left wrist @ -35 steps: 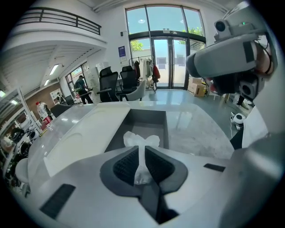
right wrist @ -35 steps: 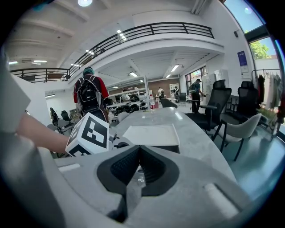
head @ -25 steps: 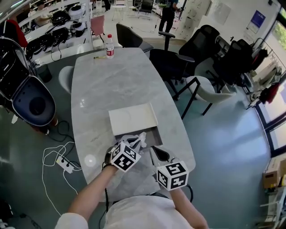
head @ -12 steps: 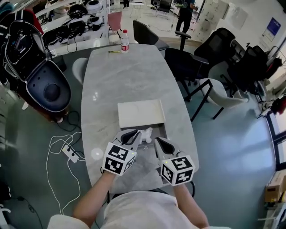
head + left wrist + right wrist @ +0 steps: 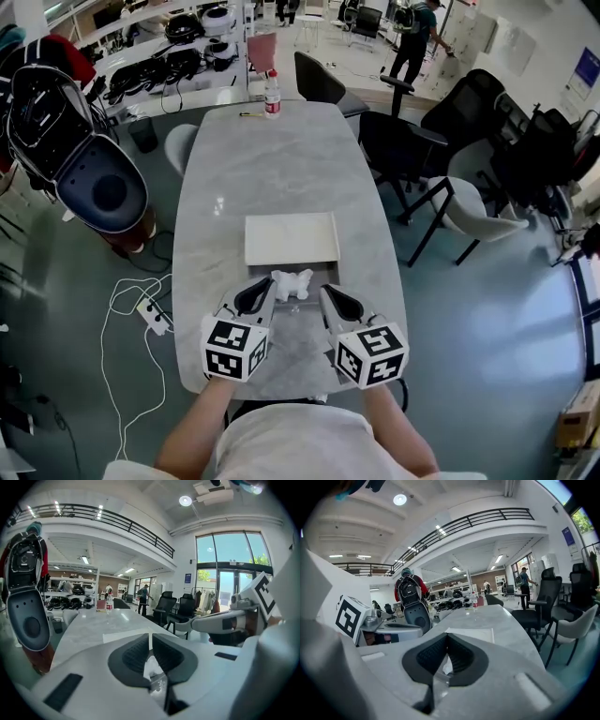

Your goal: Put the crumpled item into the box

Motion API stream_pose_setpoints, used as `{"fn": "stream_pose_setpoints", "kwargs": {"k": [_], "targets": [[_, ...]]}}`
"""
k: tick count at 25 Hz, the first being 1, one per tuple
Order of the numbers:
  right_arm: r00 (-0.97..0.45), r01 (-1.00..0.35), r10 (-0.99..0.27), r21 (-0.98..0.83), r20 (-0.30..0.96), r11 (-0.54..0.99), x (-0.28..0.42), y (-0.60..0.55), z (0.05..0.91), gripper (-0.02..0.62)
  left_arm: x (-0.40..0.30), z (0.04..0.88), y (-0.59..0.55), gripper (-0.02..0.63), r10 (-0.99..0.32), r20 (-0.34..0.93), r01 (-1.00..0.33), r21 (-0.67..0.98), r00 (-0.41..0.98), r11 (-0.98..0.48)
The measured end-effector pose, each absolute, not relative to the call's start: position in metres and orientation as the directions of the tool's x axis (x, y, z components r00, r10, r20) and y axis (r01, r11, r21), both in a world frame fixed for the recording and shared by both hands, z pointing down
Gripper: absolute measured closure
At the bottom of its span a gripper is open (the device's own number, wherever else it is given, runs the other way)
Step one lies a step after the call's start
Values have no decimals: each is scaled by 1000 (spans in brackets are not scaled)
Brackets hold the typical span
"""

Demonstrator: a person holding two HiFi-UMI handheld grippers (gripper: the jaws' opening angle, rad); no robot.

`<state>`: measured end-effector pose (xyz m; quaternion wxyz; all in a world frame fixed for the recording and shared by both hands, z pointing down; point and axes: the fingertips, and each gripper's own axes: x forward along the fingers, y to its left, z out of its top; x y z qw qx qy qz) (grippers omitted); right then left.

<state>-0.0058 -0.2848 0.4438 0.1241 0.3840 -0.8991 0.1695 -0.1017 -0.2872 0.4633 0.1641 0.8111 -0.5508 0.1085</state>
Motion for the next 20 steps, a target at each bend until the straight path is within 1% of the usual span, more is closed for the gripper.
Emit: {"fn": "stream_pose_setpoints", "kwargs": {"k": [11, 20], "targets": [[-721, -688, -622, -212, 306, 694, 3, -288, 434, 591, -103, 464, -275, 586, -888, 362, -959, 126, 283, -254], [-722, -688, -626, -210, 296, 694, 13, -291, 433, 591, -91, 466, -281, 586, -885, 363, -957, 119, 292, -266]]}}
